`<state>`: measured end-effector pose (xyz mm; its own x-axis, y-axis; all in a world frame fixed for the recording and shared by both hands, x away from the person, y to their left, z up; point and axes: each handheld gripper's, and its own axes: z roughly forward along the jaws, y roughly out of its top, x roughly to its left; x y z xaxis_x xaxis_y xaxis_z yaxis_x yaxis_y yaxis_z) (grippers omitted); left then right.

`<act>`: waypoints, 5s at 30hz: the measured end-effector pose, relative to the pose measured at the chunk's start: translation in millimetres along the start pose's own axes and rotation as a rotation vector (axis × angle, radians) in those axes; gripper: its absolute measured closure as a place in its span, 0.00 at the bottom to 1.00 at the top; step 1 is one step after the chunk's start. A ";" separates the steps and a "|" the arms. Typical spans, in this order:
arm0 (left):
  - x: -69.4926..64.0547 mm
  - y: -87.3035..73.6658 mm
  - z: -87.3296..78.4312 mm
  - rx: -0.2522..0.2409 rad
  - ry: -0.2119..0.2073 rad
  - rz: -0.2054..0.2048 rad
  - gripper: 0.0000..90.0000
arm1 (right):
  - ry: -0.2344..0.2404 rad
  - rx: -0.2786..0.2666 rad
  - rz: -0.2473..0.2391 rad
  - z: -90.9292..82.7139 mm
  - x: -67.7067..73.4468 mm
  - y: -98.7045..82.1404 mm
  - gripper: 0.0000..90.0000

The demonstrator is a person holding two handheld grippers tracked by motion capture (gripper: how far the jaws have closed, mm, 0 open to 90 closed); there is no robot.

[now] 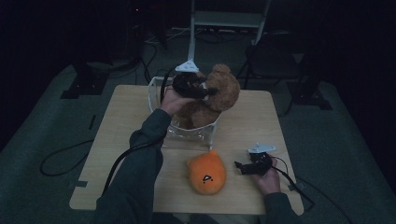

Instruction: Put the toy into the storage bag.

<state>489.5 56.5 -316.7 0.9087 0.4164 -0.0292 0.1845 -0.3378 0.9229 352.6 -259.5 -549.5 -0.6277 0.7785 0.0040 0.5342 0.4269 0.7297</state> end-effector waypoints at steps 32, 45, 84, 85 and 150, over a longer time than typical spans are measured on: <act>8.1 -17.8 -3.7 0.149 -0.004 0.009 0.47 | -0.001 0.000 -0.001 0.0 0.0 0.0 0.16; 8.7 -16.9 -3.0 0.143 -0.005 -0.008 0.35 | -0.001 0.000 -0.001 0.0 -0.1 0.0 0.16; -13.5 -9.1 3.4 0.222 0.037 0.074 0.47 | 0.000 0.000 0.000 -0.1 0.0 0.0 0.16; -14.2 -8.7 0.9 0.211 0.036 0.071 0.47 | 0.000 0.000 0.000 0.0 0.0 0.0 0.16; -58.5 -37.1 -65.0 0.153 0.054 0.131 0.50 | -0.001 0.000 0.000 -0.1 0.1 0.0 0.16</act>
<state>405.2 99.5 -324.3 0.9079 0.4039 0.1119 0.1244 -0.5146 0.8483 352.5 -259.5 -549.4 -0.6269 0.7791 0.0034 0.5345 0.4269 0.7295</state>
